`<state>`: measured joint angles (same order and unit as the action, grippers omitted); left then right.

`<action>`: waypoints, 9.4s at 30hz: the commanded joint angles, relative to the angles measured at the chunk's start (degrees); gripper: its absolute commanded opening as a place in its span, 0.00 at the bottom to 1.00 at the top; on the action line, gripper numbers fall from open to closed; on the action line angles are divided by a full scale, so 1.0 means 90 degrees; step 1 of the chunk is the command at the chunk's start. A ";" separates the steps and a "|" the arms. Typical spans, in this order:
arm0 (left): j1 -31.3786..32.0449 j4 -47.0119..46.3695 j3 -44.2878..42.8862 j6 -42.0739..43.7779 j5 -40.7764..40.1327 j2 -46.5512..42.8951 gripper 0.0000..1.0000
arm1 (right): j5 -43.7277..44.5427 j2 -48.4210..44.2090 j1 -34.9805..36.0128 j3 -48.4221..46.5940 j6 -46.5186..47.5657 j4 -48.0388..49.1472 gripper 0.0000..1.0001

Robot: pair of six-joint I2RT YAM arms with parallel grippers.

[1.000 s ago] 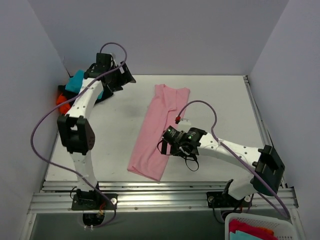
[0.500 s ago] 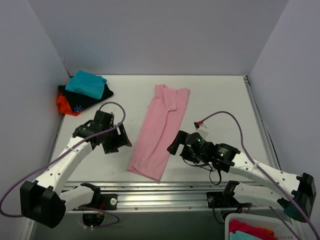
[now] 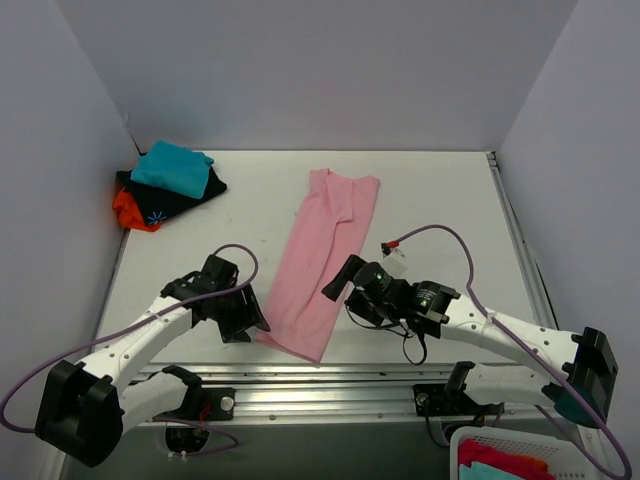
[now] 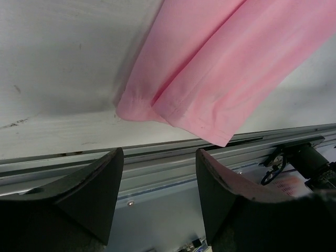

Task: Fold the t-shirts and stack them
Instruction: Fold the tshirt

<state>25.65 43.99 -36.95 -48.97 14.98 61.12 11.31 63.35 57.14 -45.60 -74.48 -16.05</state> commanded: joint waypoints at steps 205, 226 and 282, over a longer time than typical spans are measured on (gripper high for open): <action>0.0373 -0.3247 -0.3042 -0.0653 0.0552 0.5542 0.31 | -0.0593 0.2902 -0.2443 0.0936 0.1058 0.1178 0.02; 0.0509 -0.1187 -0.1793 -0.0281 0.0513 0.2683 0.02 | -0.0544 0.0150 -0.2346 0.0888 0.0658 -0.1027 0.00; -0.0887 -0.0589 -0.6776 0.0834 0.1176 0.5631 0.94 | -0.1188 0.3547 -0.4826 -0.3753 0.3110 -0.1088 0.99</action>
<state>16.45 45.84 -104.51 -40.77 24.93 113.43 1.15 98.10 13.91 -82.87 -45.32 -29.52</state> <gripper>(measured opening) 0.939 0.990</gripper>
